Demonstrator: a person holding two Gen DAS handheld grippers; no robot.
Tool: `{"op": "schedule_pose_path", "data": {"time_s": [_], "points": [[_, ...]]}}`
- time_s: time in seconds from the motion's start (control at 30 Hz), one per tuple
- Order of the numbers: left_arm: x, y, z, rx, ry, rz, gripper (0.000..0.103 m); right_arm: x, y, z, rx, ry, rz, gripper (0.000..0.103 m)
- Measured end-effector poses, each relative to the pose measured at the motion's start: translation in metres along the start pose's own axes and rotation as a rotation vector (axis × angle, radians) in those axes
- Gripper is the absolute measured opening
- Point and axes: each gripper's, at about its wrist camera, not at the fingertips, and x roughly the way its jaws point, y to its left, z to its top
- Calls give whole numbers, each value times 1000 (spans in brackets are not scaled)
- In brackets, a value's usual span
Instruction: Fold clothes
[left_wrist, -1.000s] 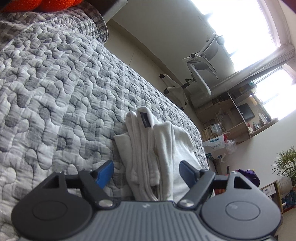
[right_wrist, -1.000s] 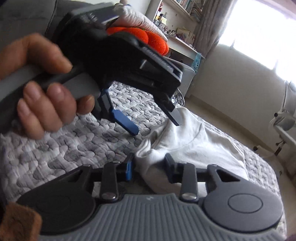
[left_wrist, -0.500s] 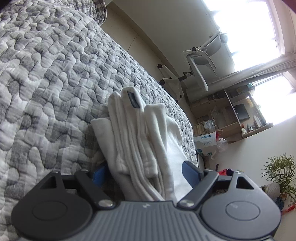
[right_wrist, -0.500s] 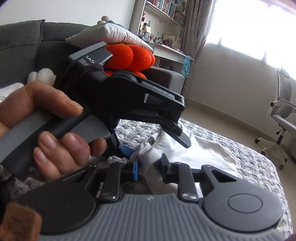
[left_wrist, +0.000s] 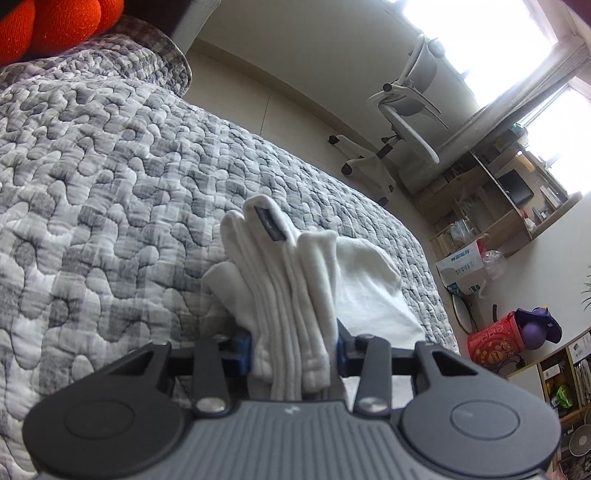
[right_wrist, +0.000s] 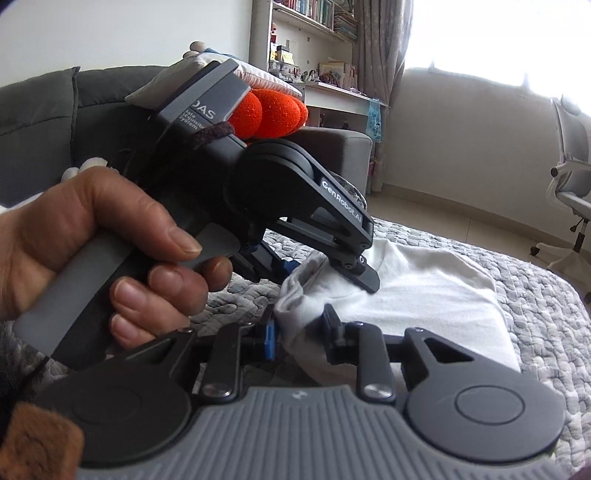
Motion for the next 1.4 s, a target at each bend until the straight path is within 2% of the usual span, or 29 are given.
{"op": "schedule_pose_path", "data": {"time_s": [0.17, 0.23, 0.37, 0.43, 0.5, 0.57, 0.6, 0.73, 0.87, 0.97, 1.0, 1.03, 1.07, 1.1, 1.23, 1.3, 1.4], "points": [[-2, 2, -1, 15, -4, 1, 41, -27, -27, 10, 125, -57, 48, 46], [-2, 3, -2, 13, -5, 3, 41, -38, -42, 14, 188, -89, 64, 46], [-2, 1, -4, 15, -6, 8, 41, -30, -77, 10, 322, -57, 11, 46], [-2, 2, -4, 14, -4, 6, 41, -21, -92, 3, 389, -27, 6, 41], [-2, 1, -4, 17, -4, 8, 41, -15, -102, -7, 443, -18, 5, 21], [-2, 1, -5, 21, -7, 11, 41, -18, -109, -12, 493, -35, 7, 11], [-2, 0, -6, 21, -7, 12, 41, -21, -113, -14, 523, -44, 13, 10], [-2, 1, -6, 23, -8, 12, 41, -25, -126, -7, 554, -69, 1, 14], [-1, 1, -7, 28, -9, 14, 42, -6, -147, -1, 608, -26, 40, 13], [-1, 0, -7, 27, -9, 15, 42, 2, -164, 3, 669, -25, 66, 14], [0, 0, -7, 27, -7, 13, 42, 3, -169, 4, 686, -31, 83, 20], [0, 0, -7, 27, -6, 12, 42, 7, -174, 6, 695, -31, 104, 23], [0, 1, -7, 28, -5, 11, 42, 12, -177, 7, 690, -17, 113, 32], [0, 1, -7, 29, -4, 10, 42, 18, -181, 9, 678, 5, 107, 33], [1, 1, -7, 29, -1, 11, 43, 45, -194, 15, 654, 76, 74, 32], [1, 2, -6, 27, 2, 9, 43, 50, -195, 20, 626, 80, 53, 27], [2, 2, -3, 27, 6, 6, 43, 47, -183, 24, 547, 76, -2, 27]]}}
